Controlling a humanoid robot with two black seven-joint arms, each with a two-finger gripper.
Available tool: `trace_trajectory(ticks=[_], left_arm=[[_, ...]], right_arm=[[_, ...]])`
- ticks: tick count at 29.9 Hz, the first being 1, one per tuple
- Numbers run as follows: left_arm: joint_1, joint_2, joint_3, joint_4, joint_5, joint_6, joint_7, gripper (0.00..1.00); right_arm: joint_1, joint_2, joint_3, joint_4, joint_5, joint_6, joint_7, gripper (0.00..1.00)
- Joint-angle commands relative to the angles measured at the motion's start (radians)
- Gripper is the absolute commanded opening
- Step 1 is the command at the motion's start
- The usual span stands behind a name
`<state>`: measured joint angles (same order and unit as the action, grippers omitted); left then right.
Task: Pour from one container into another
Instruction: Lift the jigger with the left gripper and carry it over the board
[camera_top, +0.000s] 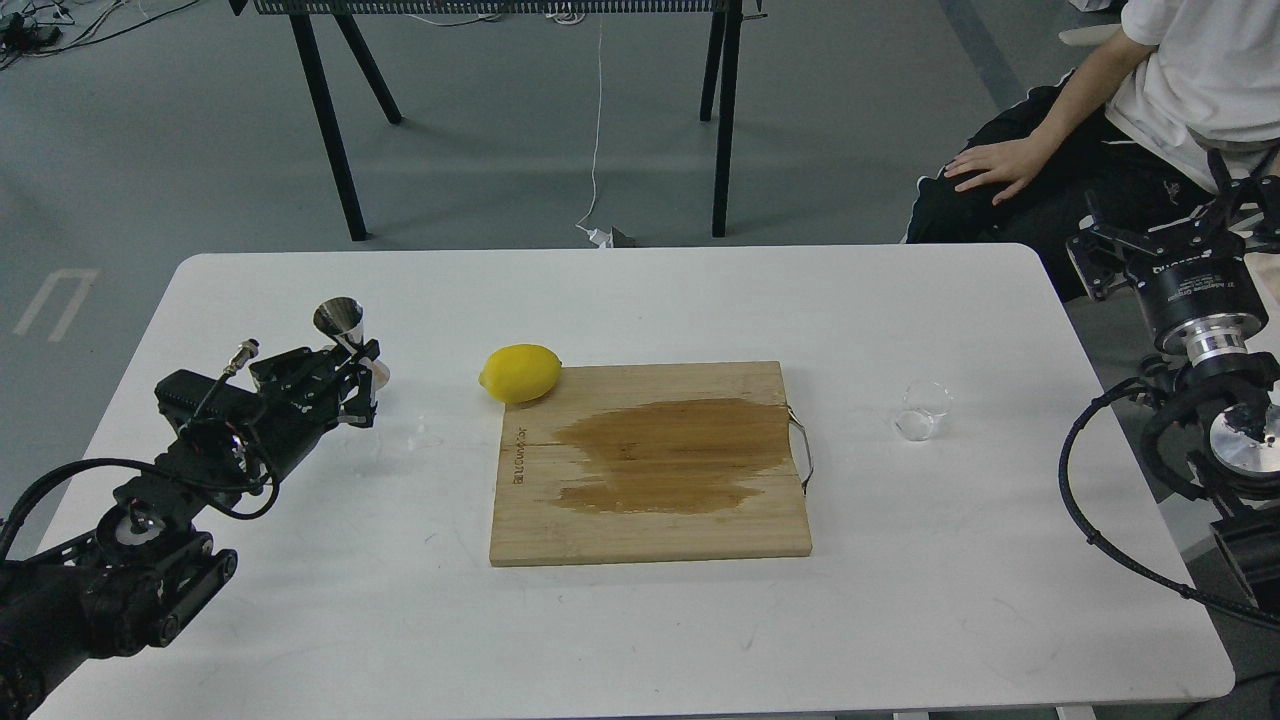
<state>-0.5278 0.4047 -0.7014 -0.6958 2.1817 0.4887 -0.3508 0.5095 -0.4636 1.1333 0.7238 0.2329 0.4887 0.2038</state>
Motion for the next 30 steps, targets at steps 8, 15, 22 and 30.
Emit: trace_trajectory(ticks=[8,15,22,30], left_arm=[[-0.147,-0.078,0.049,-0.218,0.000,-0.199,0.050,0.06],[-0.192,-0.190,0.246,-0.212,0.000,-0.209,0.102,0.06],[-0.156,-0.297,0.276,-0.145,0.000,-0.291,0.115,0.06],[-0.115,-0.354,0.278,-0.103,0.000,-0.291,0.158,0.07]], right_arm=[[-0.025,-0.053,0.005,0.000,0.002,0.000,-0.001,1.00],[-0.035,-0.064,0.011,0.002,0.002,0.000,0.000,1.00],[-0.037,-0.064,0.016,0.002,0.002,0.000,0.003,1.00],[-0.028,-0.064,0.014,0.002,0.002,0.000,0.003,1.00]])
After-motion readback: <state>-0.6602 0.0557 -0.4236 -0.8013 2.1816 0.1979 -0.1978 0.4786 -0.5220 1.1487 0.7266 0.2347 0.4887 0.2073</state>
